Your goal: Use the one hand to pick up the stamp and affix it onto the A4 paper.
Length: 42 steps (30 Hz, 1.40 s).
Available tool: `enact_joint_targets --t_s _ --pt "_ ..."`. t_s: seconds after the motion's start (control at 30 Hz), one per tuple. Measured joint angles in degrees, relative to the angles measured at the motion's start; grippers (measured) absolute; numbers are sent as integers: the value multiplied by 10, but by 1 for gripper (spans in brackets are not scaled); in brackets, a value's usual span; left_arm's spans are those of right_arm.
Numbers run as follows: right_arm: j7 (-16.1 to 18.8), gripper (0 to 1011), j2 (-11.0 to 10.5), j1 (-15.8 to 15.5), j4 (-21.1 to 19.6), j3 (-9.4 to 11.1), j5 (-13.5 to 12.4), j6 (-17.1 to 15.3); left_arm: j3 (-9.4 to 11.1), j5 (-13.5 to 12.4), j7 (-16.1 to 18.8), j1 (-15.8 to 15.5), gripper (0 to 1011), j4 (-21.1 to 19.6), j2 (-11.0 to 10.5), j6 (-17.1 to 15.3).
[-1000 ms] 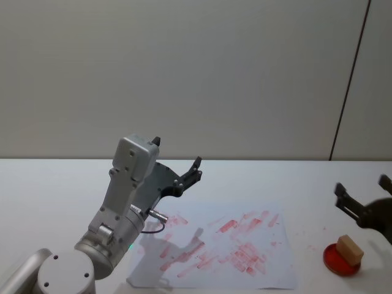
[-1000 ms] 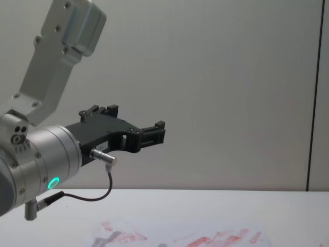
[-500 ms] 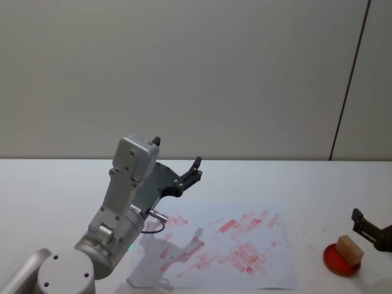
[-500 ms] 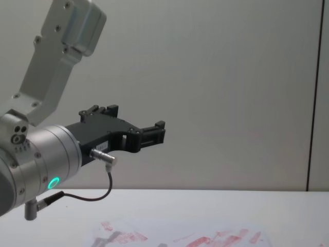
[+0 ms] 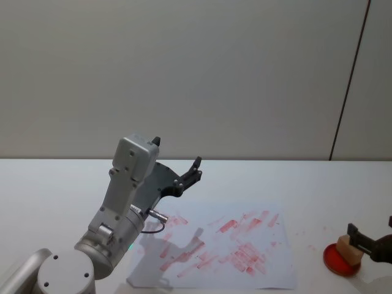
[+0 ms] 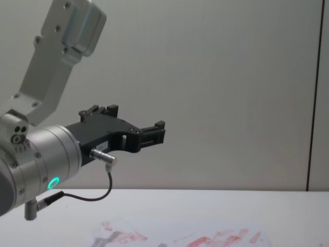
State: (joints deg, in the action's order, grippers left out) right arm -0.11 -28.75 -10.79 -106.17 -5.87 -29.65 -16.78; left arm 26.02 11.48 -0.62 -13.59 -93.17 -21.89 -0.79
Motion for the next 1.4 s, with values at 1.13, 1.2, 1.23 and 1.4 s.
enact_joint_targets --t_s 1.13,1.2,1.23,1.4 --pt "57 1001 28 59 66 -29 59 -67 0 0 0 0 1002 0 0 0" --pt "61 1001 29 61 69 -30 62 -72 0 0 0 0 1003 0 0 0" --pt "62 1001 30 62 69 -31 63 -74 0 0 0 0 1002 0 0 0" --pt "69 1001 31 67 73 -33 69 -85 0 0 0 0 1002 0 0 0"
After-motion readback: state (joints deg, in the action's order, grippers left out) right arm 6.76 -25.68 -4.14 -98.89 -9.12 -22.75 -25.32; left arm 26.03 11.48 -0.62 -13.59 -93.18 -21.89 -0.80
